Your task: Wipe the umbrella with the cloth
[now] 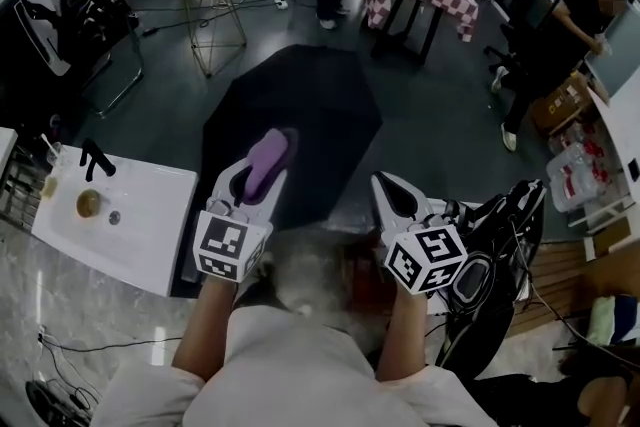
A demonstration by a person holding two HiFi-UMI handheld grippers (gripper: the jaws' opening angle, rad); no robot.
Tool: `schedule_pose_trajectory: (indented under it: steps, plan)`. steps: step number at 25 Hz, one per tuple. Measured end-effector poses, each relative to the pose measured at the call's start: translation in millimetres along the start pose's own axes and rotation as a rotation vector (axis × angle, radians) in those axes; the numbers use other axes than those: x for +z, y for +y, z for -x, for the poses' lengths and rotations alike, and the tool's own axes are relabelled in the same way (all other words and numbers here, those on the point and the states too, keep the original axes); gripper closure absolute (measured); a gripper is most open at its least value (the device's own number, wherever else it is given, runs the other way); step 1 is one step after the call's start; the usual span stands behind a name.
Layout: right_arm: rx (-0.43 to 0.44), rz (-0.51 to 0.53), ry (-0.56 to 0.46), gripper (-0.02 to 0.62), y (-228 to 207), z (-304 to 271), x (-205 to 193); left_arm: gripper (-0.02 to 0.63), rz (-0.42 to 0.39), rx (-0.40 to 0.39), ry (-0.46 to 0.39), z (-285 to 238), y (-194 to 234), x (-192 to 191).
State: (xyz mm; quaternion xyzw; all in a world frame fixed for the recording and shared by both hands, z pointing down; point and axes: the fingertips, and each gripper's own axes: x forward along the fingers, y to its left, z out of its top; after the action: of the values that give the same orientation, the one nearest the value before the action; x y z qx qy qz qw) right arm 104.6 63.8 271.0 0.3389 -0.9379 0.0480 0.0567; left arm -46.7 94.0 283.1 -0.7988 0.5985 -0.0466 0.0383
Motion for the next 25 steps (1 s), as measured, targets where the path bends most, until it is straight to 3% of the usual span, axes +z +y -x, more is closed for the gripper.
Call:
schedule_pose_trajectory:
  steps: [25]
  plan:
    - [-0.034, 0.068, 0.000, 0.589, 2.6, 28.8, 1.2, 0.480, -0.032, -0.027, 0.015, 16.0, -31.8, 11.1]
